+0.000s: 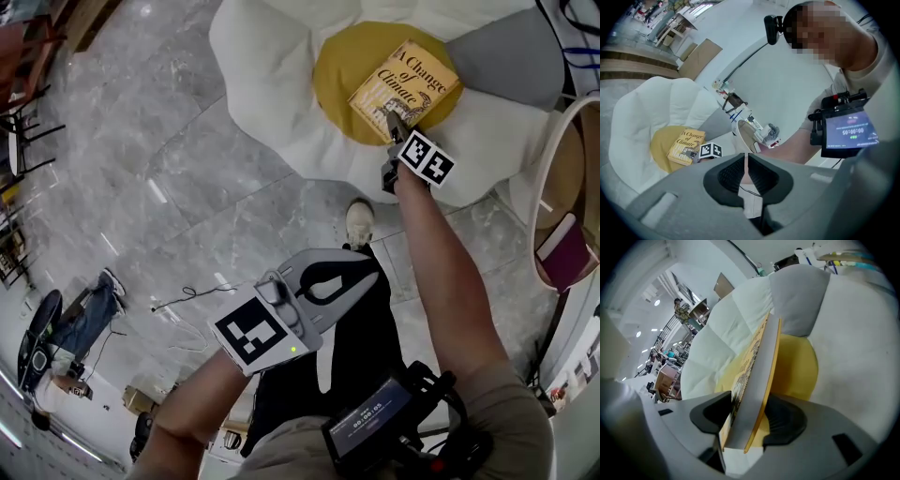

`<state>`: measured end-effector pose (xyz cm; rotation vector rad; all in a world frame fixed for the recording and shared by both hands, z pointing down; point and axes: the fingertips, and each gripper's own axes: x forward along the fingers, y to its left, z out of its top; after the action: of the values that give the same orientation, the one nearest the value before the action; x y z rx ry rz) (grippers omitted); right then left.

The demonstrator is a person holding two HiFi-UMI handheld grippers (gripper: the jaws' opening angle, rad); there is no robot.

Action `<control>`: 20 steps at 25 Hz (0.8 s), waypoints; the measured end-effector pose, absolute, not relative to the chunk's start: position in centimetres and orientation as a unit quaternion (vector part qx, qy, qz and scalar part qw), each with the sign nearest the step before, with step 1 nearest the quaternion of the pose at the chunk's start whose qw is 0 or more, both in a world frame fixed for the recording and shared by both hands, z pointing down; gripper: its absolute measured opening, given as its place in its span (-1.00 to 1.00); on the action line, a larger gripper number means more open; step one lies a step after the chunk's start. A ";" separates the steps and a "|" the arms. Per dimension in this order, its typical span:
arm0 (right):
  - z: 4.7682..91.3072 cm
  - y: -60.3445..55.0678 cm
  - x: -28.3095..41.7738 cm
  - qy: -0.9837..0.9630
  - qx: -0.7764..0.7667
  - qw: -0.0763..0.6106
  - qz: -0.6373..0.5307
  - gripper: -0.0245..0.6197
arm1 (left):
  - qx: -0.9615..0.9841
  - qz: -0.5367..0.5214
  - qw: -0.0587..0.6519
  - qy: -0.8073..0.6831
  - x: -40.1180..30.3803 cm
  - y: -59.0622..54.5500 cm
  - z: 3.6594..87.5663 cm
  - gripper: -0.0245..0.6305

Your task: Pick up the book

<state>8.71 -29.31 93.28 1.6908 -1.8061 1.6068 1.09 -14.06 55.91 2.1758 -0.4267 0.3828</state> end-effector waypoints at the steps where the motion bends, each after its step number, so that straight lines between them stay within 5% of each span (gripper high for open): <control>1: 92.8 -29.6 8.3 -0.612 0.570 0.100 0.539 -0.23 | 0.873 0.151 0.430 -0.171 1.1 -14.2 55.6 -0.90; 20: 84.4 -28.0 8.0 -0.603 0.556 0.061 0.568 -0.46 | 0.888 0.132 0.400 -0.186 -2.8 -10.8 48.0 -0.90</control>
<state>7.97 -27.98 84.38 1.6825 -1.8248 1.7180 -2.81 -10.82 47.95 2.2456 -0.4707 0.3341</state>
